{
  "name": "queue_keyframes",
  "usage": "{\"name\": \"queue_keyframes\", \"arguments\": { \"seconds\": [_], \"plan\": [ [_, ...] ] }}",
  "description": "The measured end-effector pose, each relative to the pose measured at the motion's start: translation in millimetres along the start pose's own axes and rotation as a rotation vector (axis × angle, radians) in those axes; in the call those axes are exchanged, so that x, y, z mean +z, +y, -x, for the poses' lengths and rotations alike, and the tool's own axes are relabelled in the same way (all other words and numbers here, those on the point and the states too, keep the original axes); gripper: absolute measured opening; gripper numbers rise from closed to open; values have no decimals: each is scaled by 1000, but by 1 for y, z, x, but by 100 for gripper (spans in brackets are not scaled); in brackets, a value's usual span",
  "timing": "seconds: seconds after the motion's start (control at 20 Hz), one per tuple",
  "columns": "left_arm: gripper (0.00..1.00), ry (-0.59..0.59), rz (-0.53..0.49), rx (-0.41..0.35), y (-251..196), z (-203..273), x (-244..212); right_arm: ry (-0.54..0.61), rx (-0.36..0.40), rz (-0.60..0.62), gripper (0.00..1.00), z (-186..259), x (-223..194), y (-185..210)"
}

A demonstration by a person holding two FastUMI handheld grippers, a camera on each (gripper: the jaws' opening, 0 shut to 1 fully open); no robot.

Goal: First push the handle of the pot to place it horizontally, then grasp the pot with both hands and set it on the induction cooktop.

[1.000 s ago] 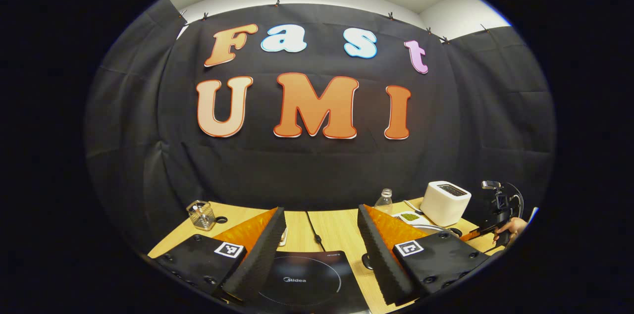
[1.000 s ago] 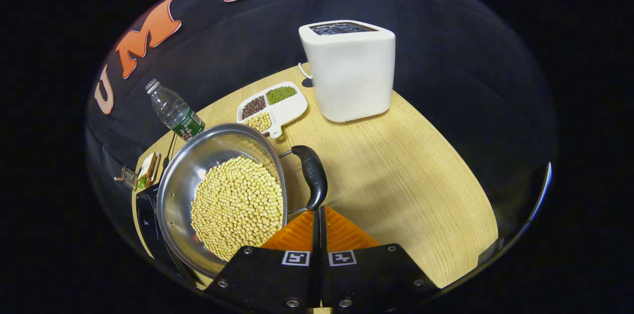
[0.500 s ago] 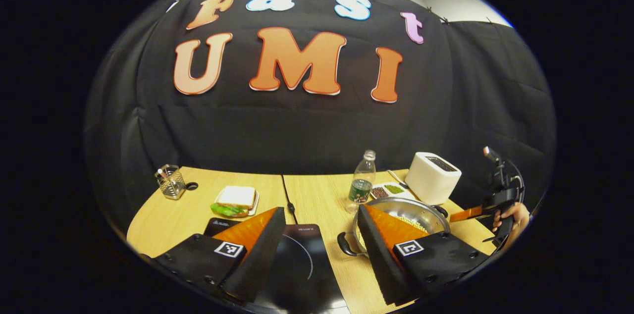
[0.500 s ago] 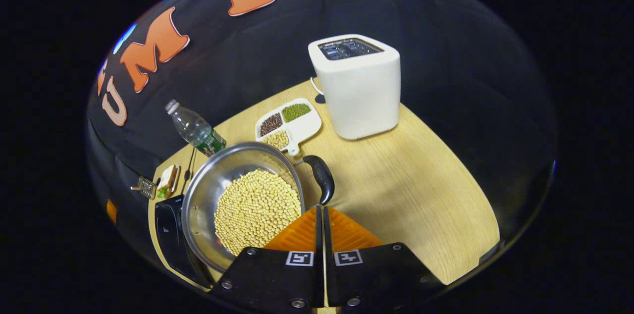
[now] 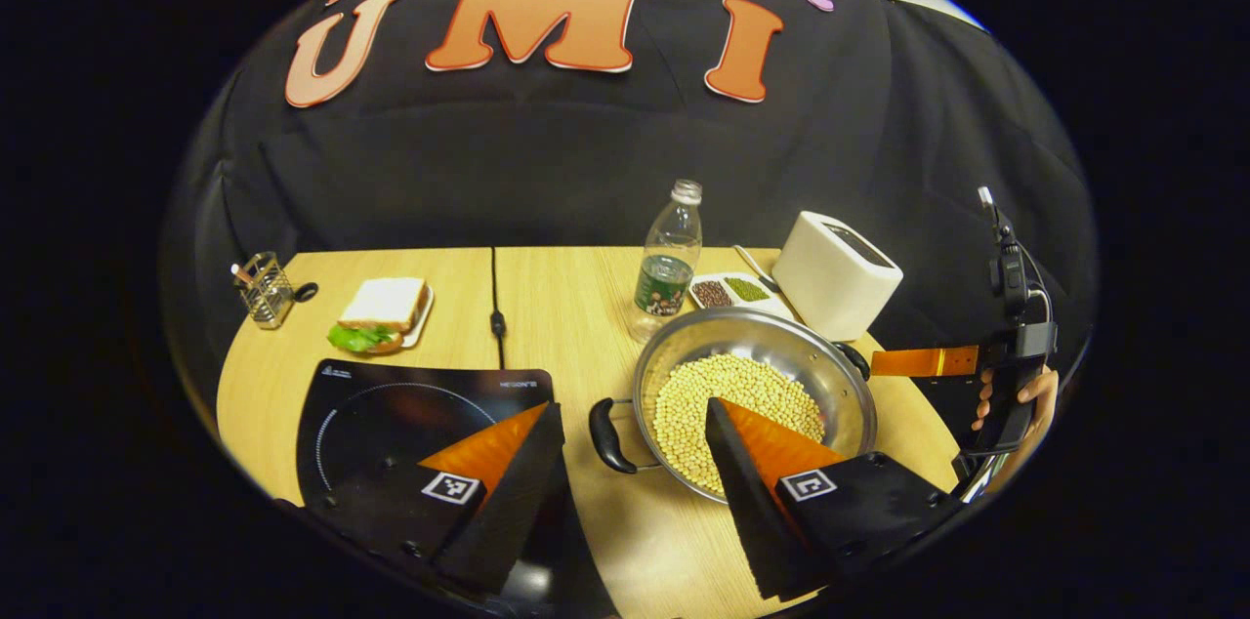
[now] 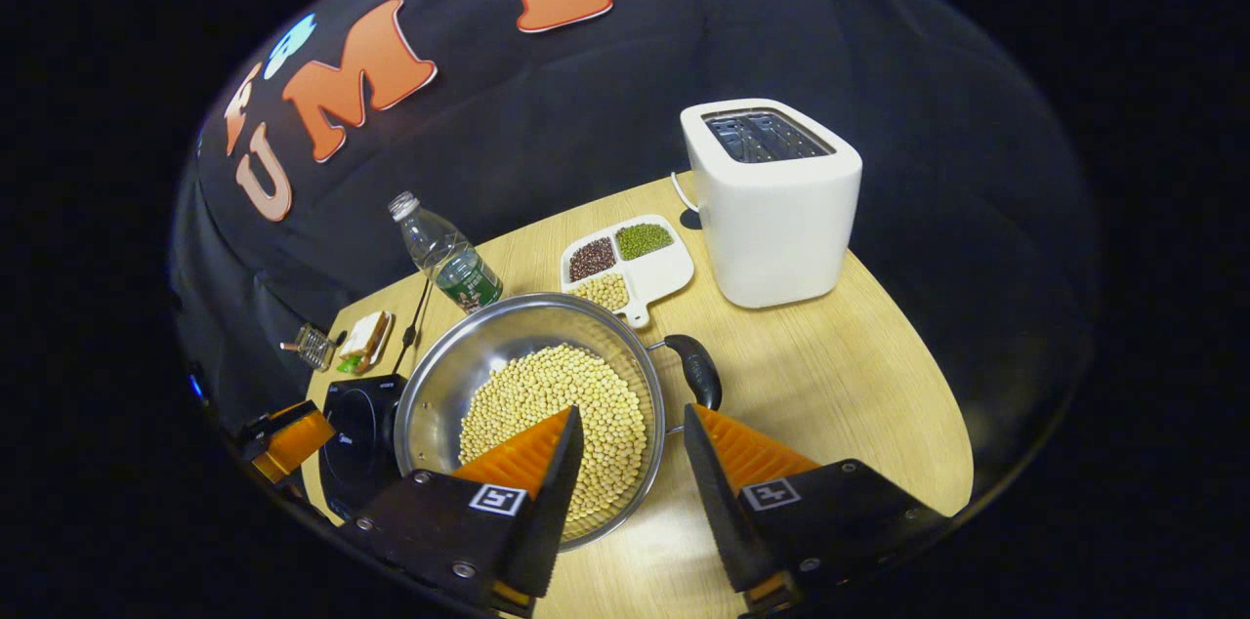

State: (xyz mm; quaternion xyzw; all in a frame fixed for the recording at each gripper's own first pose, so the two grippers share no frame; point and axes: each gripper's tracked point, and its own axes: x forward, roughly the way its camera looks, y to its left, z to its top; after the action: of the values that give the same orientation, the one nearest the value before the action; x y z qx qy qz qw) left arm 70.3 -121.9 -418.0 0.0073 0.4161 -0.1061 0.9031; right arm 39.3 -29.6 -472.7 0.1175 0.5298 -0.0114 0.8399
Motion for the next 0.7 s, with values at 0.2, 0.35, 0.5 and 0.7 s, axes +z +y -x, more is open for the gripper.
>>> {"name": "queue_keyframes", "arguments": {
  "seconds": [0.2,0.35,0.5,0.7],
  "plan": [
    [96,15,-48,43,1,-38,-23,-33,-70,102,80,-13,3,-14],
    [96,61,-15,52,2,-58,-44,-45,-95,122,80,-23,8,-21],
    [96,62,5,72,4,-76,-45,-69,-131,157,80,-32,13,-29],
    [96,96,36,108,6,-100,-60,-56,-155,180,81,-41,10,-33]
  ]
}}
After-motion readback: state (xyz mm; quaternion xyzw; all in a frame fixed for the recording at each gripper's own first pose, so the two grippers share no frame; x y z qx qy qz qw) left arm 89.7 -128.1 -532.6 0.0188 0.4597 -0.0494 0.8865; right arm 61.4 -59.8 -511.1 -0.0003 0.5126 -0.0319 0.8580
